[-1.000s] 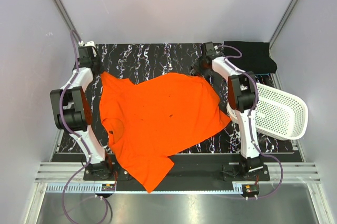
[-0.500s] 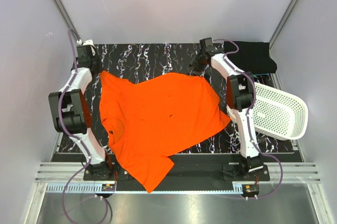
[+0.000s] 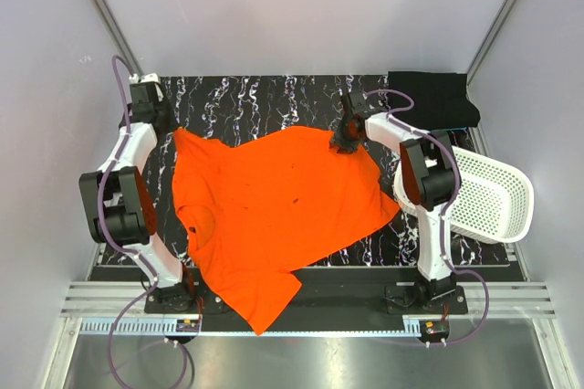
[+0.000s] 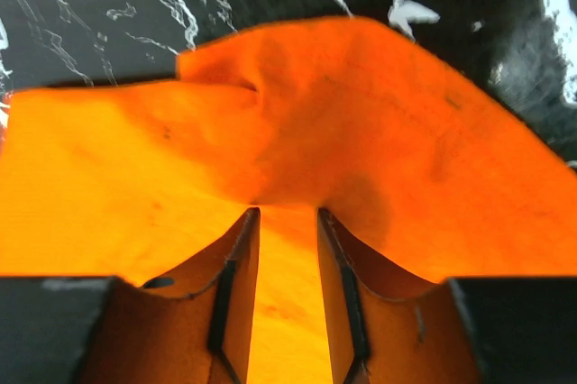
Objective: Fold and stack the t-shirts
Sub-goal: Flatten the tshirt out
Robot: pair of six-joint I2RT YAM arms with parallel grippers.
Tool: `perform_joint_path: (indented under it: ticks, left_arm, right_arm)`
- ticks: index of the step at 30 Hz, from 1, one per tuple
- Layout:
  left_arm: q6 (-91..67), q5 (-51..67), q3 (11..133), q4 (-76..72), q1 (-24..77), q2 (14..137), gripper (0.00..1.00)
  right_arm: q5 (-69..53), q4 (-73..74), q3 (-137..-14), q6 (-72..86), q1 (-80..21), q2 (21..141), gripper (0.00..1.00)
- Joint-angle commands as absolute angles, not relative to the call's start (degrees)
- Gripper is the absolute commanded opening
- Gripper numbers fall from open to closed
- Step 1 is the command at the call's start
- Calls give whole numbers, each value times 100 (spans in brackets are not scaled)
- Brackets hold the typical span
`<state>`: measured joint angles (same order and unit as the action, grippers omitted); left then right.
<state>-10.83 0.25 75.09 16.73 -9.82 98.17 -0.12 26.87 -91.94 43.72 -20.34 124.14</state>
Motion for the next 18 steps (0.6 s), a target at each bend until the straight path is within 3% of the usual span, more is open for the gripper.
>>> perform_joint_path:
  ticks: [1,5,6,10,18]
  left_arm:
    - [-1222,228,7366,1696,-1011,9484,0]
    - [-1283,255,7278,1810,-1011,9352,0]
    - [-1292,255,7269,1845,-1011,9299,0]
    - [-1310,220,7234,2065,-1002,9132,0]
    - [-1354,404,7119,2171,-949,8807,0]
  right_arm:
    - [325,2575,-8922,4377,-2004,12112,38]
    - [518,2627,-8316,4509,-2013,11752,29]
    - [545,2724,-8193,4552,-2013,11586,22]
    - [510,2795,-7350,4614,-2056,11084,11]
    - [176,2890,-6812,4553,-2540,10372,12]
